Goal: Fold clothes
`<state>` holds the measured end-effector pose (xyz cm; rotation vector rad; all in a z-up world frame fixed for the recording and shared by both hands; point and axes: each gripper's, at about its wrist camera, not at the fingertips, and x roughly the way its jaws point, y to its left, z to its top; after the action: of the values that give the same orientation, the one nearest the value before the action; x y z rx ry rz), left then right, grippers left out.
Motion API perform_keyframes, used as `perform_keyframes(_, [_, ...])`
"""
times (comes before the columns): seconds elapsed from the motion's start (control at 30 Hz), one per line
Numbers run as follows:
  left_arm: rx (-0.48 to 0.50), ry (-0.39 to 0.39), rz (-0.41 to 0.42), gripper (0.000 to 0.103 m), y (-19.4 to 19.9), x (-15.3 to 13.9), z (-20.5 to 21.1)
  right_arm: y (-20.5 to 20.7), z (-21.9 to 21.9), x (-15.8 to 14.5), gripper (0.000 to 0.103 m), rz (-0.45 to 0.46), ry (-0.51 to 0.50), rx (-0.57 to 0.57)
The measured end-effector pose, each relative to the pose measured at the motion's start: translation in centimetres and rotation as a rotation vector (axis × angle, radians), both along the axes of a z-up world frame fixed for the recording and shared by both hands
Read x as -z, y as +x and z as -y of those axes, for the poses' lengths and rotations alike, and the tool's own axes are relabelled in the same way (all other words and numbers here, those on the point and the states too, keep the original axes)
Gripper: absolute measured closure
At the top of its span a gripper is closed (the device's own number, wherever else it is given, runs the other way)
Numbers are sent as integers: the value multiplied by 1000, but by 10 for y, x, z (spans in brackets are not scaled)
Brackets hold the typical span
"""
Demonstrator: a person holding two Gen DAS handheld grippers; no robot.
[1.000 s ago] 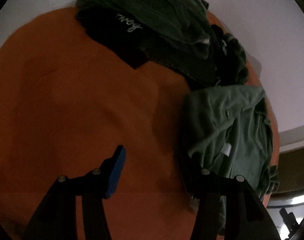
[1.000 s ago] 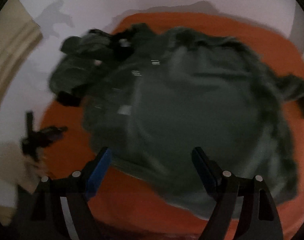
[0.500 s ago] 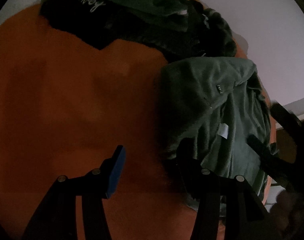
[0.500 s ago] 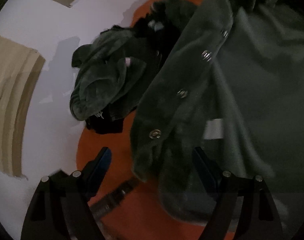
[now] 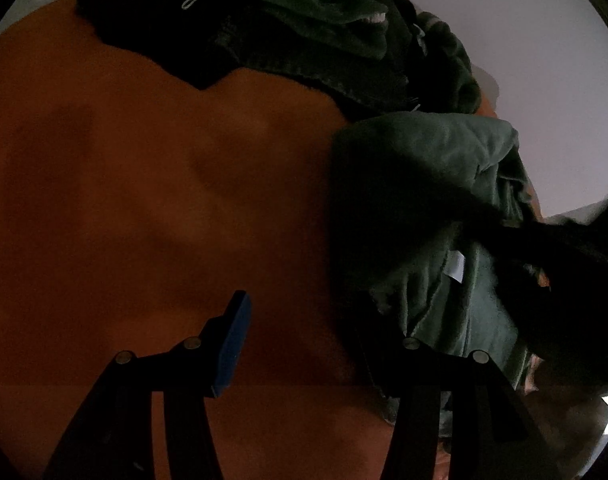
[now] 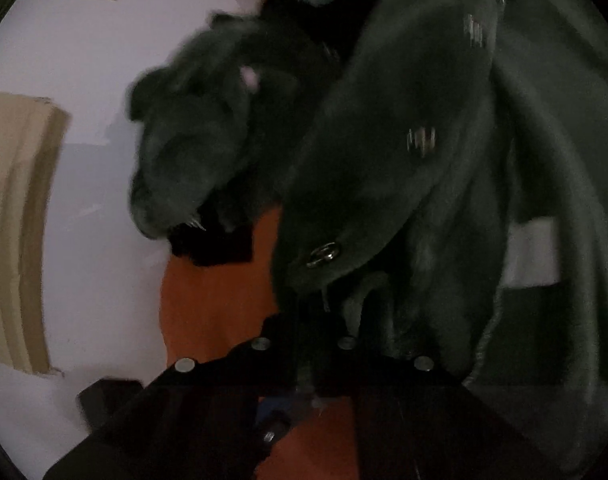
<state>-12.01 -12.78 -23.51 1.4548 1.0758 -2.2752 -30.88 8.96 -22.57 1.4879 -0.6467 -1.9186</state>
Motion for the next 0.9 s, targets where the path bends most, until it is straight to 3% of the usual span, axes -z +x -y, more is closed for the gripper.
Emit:
perform_keyframes(0.17, [63,-64,-38,46,-7,-7,-38,3,-39,-48,100,-104,-68,52])
perform_keyframes(0.3, [133,-105,-27,33,-15,0,-69,5,-80,-78,100,-100,-172,117])
perform_keyframes(0.4, [180,-70,-14,30,-24,13,-83,10,-105,-99,100,-118,-237,124])
perform_keyframes(0.47, [213,-69,-23,30,-25,16,-91,15,-121,-118,100,-177,-272,114])
perform_keyframes(0.6, [241,-313,29,47,-14,2,-104,29,-170,-153,100,-290,-251,134])
perform_keyframes(0.73, [234,-502,32,48,9,-25,-113,49,-225,-139,100,-277,-178,187])
perform_keyframes(0.8, [244,-560,63,49,13,-28,-121,63,-251,-114,100,-249,-104,207])
perform_keyframes(0.9, [260,-595,113,49,17,-22,-128,74,-282,-43,100,-84,-29,253])
